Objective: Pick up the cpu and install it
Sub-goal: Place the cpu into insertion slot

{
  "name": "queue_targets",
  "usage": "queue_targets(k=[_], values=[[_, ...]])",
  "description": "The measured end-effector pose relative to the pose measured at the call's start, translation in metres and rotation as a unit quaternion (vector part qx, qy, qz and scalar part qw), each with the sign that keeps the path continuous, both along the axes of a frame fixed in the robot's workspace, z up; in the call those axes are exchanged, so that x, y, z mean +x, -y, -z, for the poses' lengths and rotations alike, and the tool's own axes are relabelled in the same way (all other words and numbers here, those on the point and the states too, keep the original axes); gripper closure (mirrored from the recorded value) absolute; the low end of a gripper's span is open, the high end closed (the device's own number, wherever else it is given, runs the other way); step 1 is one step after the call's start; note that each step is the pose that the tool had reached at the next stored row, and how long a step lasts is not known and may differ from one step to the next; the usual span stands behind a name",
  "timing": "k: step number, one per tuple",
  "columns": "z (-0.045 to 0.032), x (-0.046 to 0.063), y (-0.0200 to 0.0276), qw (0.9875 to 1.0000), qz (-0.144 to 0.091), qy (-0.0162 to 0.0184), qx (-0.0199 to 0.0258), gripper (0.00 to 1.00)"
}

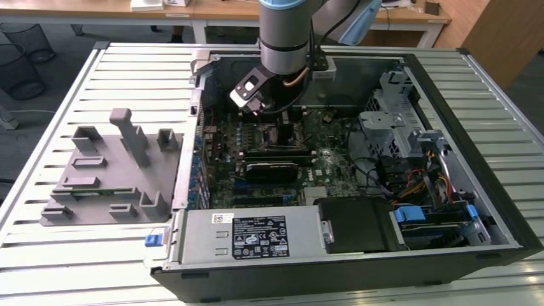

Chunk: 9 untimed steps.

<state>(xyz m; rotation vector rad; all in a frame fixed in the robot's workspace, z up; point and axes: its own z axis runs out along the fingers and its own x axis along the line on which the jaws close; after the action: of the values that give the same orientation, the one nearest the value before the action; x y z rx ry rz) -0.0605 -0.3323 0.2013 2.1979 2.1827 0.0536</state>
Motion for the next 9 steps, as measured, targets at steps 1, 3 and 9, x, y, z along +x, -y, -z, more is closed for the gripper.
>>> queue_targets(k=[1, 3, 9], values=[[-0.0011, 0.0000, 0.0000, 1.0000, 0.000, -0.0002, 0.0000, 0.41], [-0.0030, 0.0000, 0.0000, 1.0000, 0.000, -0.0005, 0.0000, 0.53], [-0.0086, 0.0000, 0.0000, 1.0000, 0.000, -0.0016, 0.0000, 0.76]])
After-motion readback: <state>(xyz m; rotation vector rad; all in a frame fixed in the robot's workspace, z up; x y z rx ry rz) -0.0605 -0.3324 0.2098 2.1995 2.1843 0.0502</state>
